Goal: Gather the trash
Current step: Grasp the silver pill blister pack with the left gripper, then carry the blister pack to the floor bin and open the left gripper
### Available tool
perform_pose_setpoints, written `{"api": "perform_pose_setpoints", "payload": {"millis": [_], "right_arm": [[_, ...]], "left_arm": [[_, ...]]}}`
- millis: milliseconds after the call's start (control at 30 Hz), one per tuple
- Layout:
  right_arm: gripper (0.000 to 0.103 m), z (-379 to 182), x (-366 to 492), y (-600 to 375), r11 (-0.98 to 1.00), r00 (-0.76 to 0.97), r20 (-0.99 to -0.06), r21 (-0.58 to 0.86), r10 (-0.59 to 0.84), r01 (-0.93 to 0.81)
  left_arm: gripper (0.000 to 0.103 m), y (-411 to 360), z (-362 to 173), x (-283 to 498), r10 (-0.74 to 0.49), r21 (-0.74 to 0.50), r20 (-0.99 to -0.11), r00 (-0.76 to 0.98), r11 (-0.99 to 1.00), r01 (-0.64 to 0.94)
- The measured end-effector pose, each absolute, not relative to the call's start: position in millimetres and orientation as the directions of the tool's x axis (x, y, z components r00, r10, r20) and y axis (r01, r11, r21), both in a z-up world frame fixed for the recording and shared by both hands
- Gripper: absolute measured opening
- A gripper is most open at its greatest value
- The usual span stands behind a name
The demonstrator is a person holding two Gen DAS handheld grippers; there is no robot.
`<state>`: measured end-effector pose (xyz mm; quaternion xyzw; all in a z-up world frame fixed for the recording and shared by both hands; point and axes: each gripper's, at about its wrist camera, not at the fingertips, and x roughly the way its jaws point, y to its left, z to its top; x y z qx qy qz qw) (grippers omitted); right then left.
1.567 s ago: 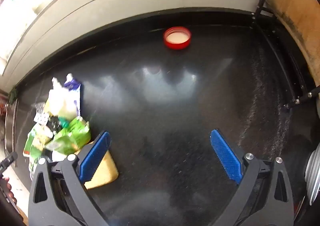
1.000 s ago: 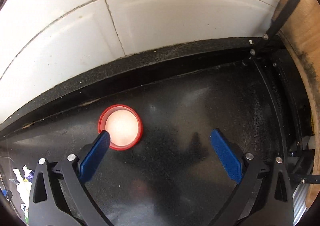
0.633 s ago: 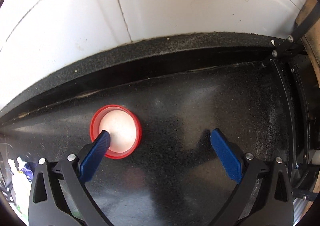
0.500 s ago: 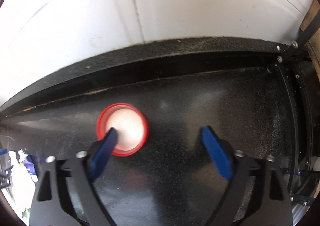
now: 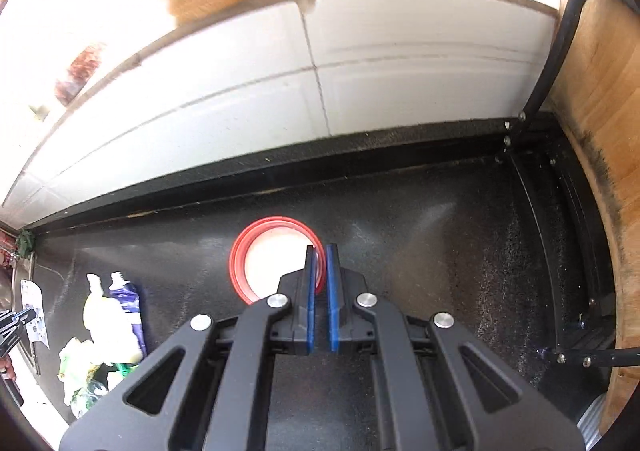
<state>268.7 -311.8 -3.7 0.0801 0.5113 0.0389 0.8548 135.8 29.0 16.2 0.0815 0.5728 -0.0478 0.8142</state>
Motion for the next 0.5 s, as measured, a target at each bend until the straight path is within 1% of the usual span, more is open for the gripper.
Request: {"api": "perform_pose_setpoints", "payload": {"millis": [100, 133, 267, 367, 500], "right_arm": [[0.006, 24, 250, -292, 0.983, 0.496, -0.850, 0.170, 0.178, -0.062], [0.006, 27, 244, -282, 0.984, 0.500, -0.848, 0.158, 0.178, -0.082], [0.006, 44, 219, -234, 0.960, 0.477, -0.838, 0.183, 0.265, -0.212], [0.006, 52, 181, -184, 0.913, 0.430, -0.827, 0.221, 0.362, -0.344], [0.006, 61, 123, -116, 0.815, 0.324, -0.820, 0.267, 0.472, -0.514]], "left_arm": [[0.003, 80, 41, 88, 0.045, 0.046, -0.922, 0.385, 0.999, -0.006], [0.003, 110, 30, 65, 0.062, 0.040, -0.917, 0.395, 0.997, -0.062], [0.003, 169, 51, -24, 0.170, 0.054, -0.900, 0.402, 0.958, -0.283], [0.003, 210, 58, -95, 0.241, 0.052, -0.891, 0.385, 0.896, -0.442], [0.003, 251, 72, -189, 0.327, 0.065, -0.885, 0.331, 0.792, -0.607]]}}
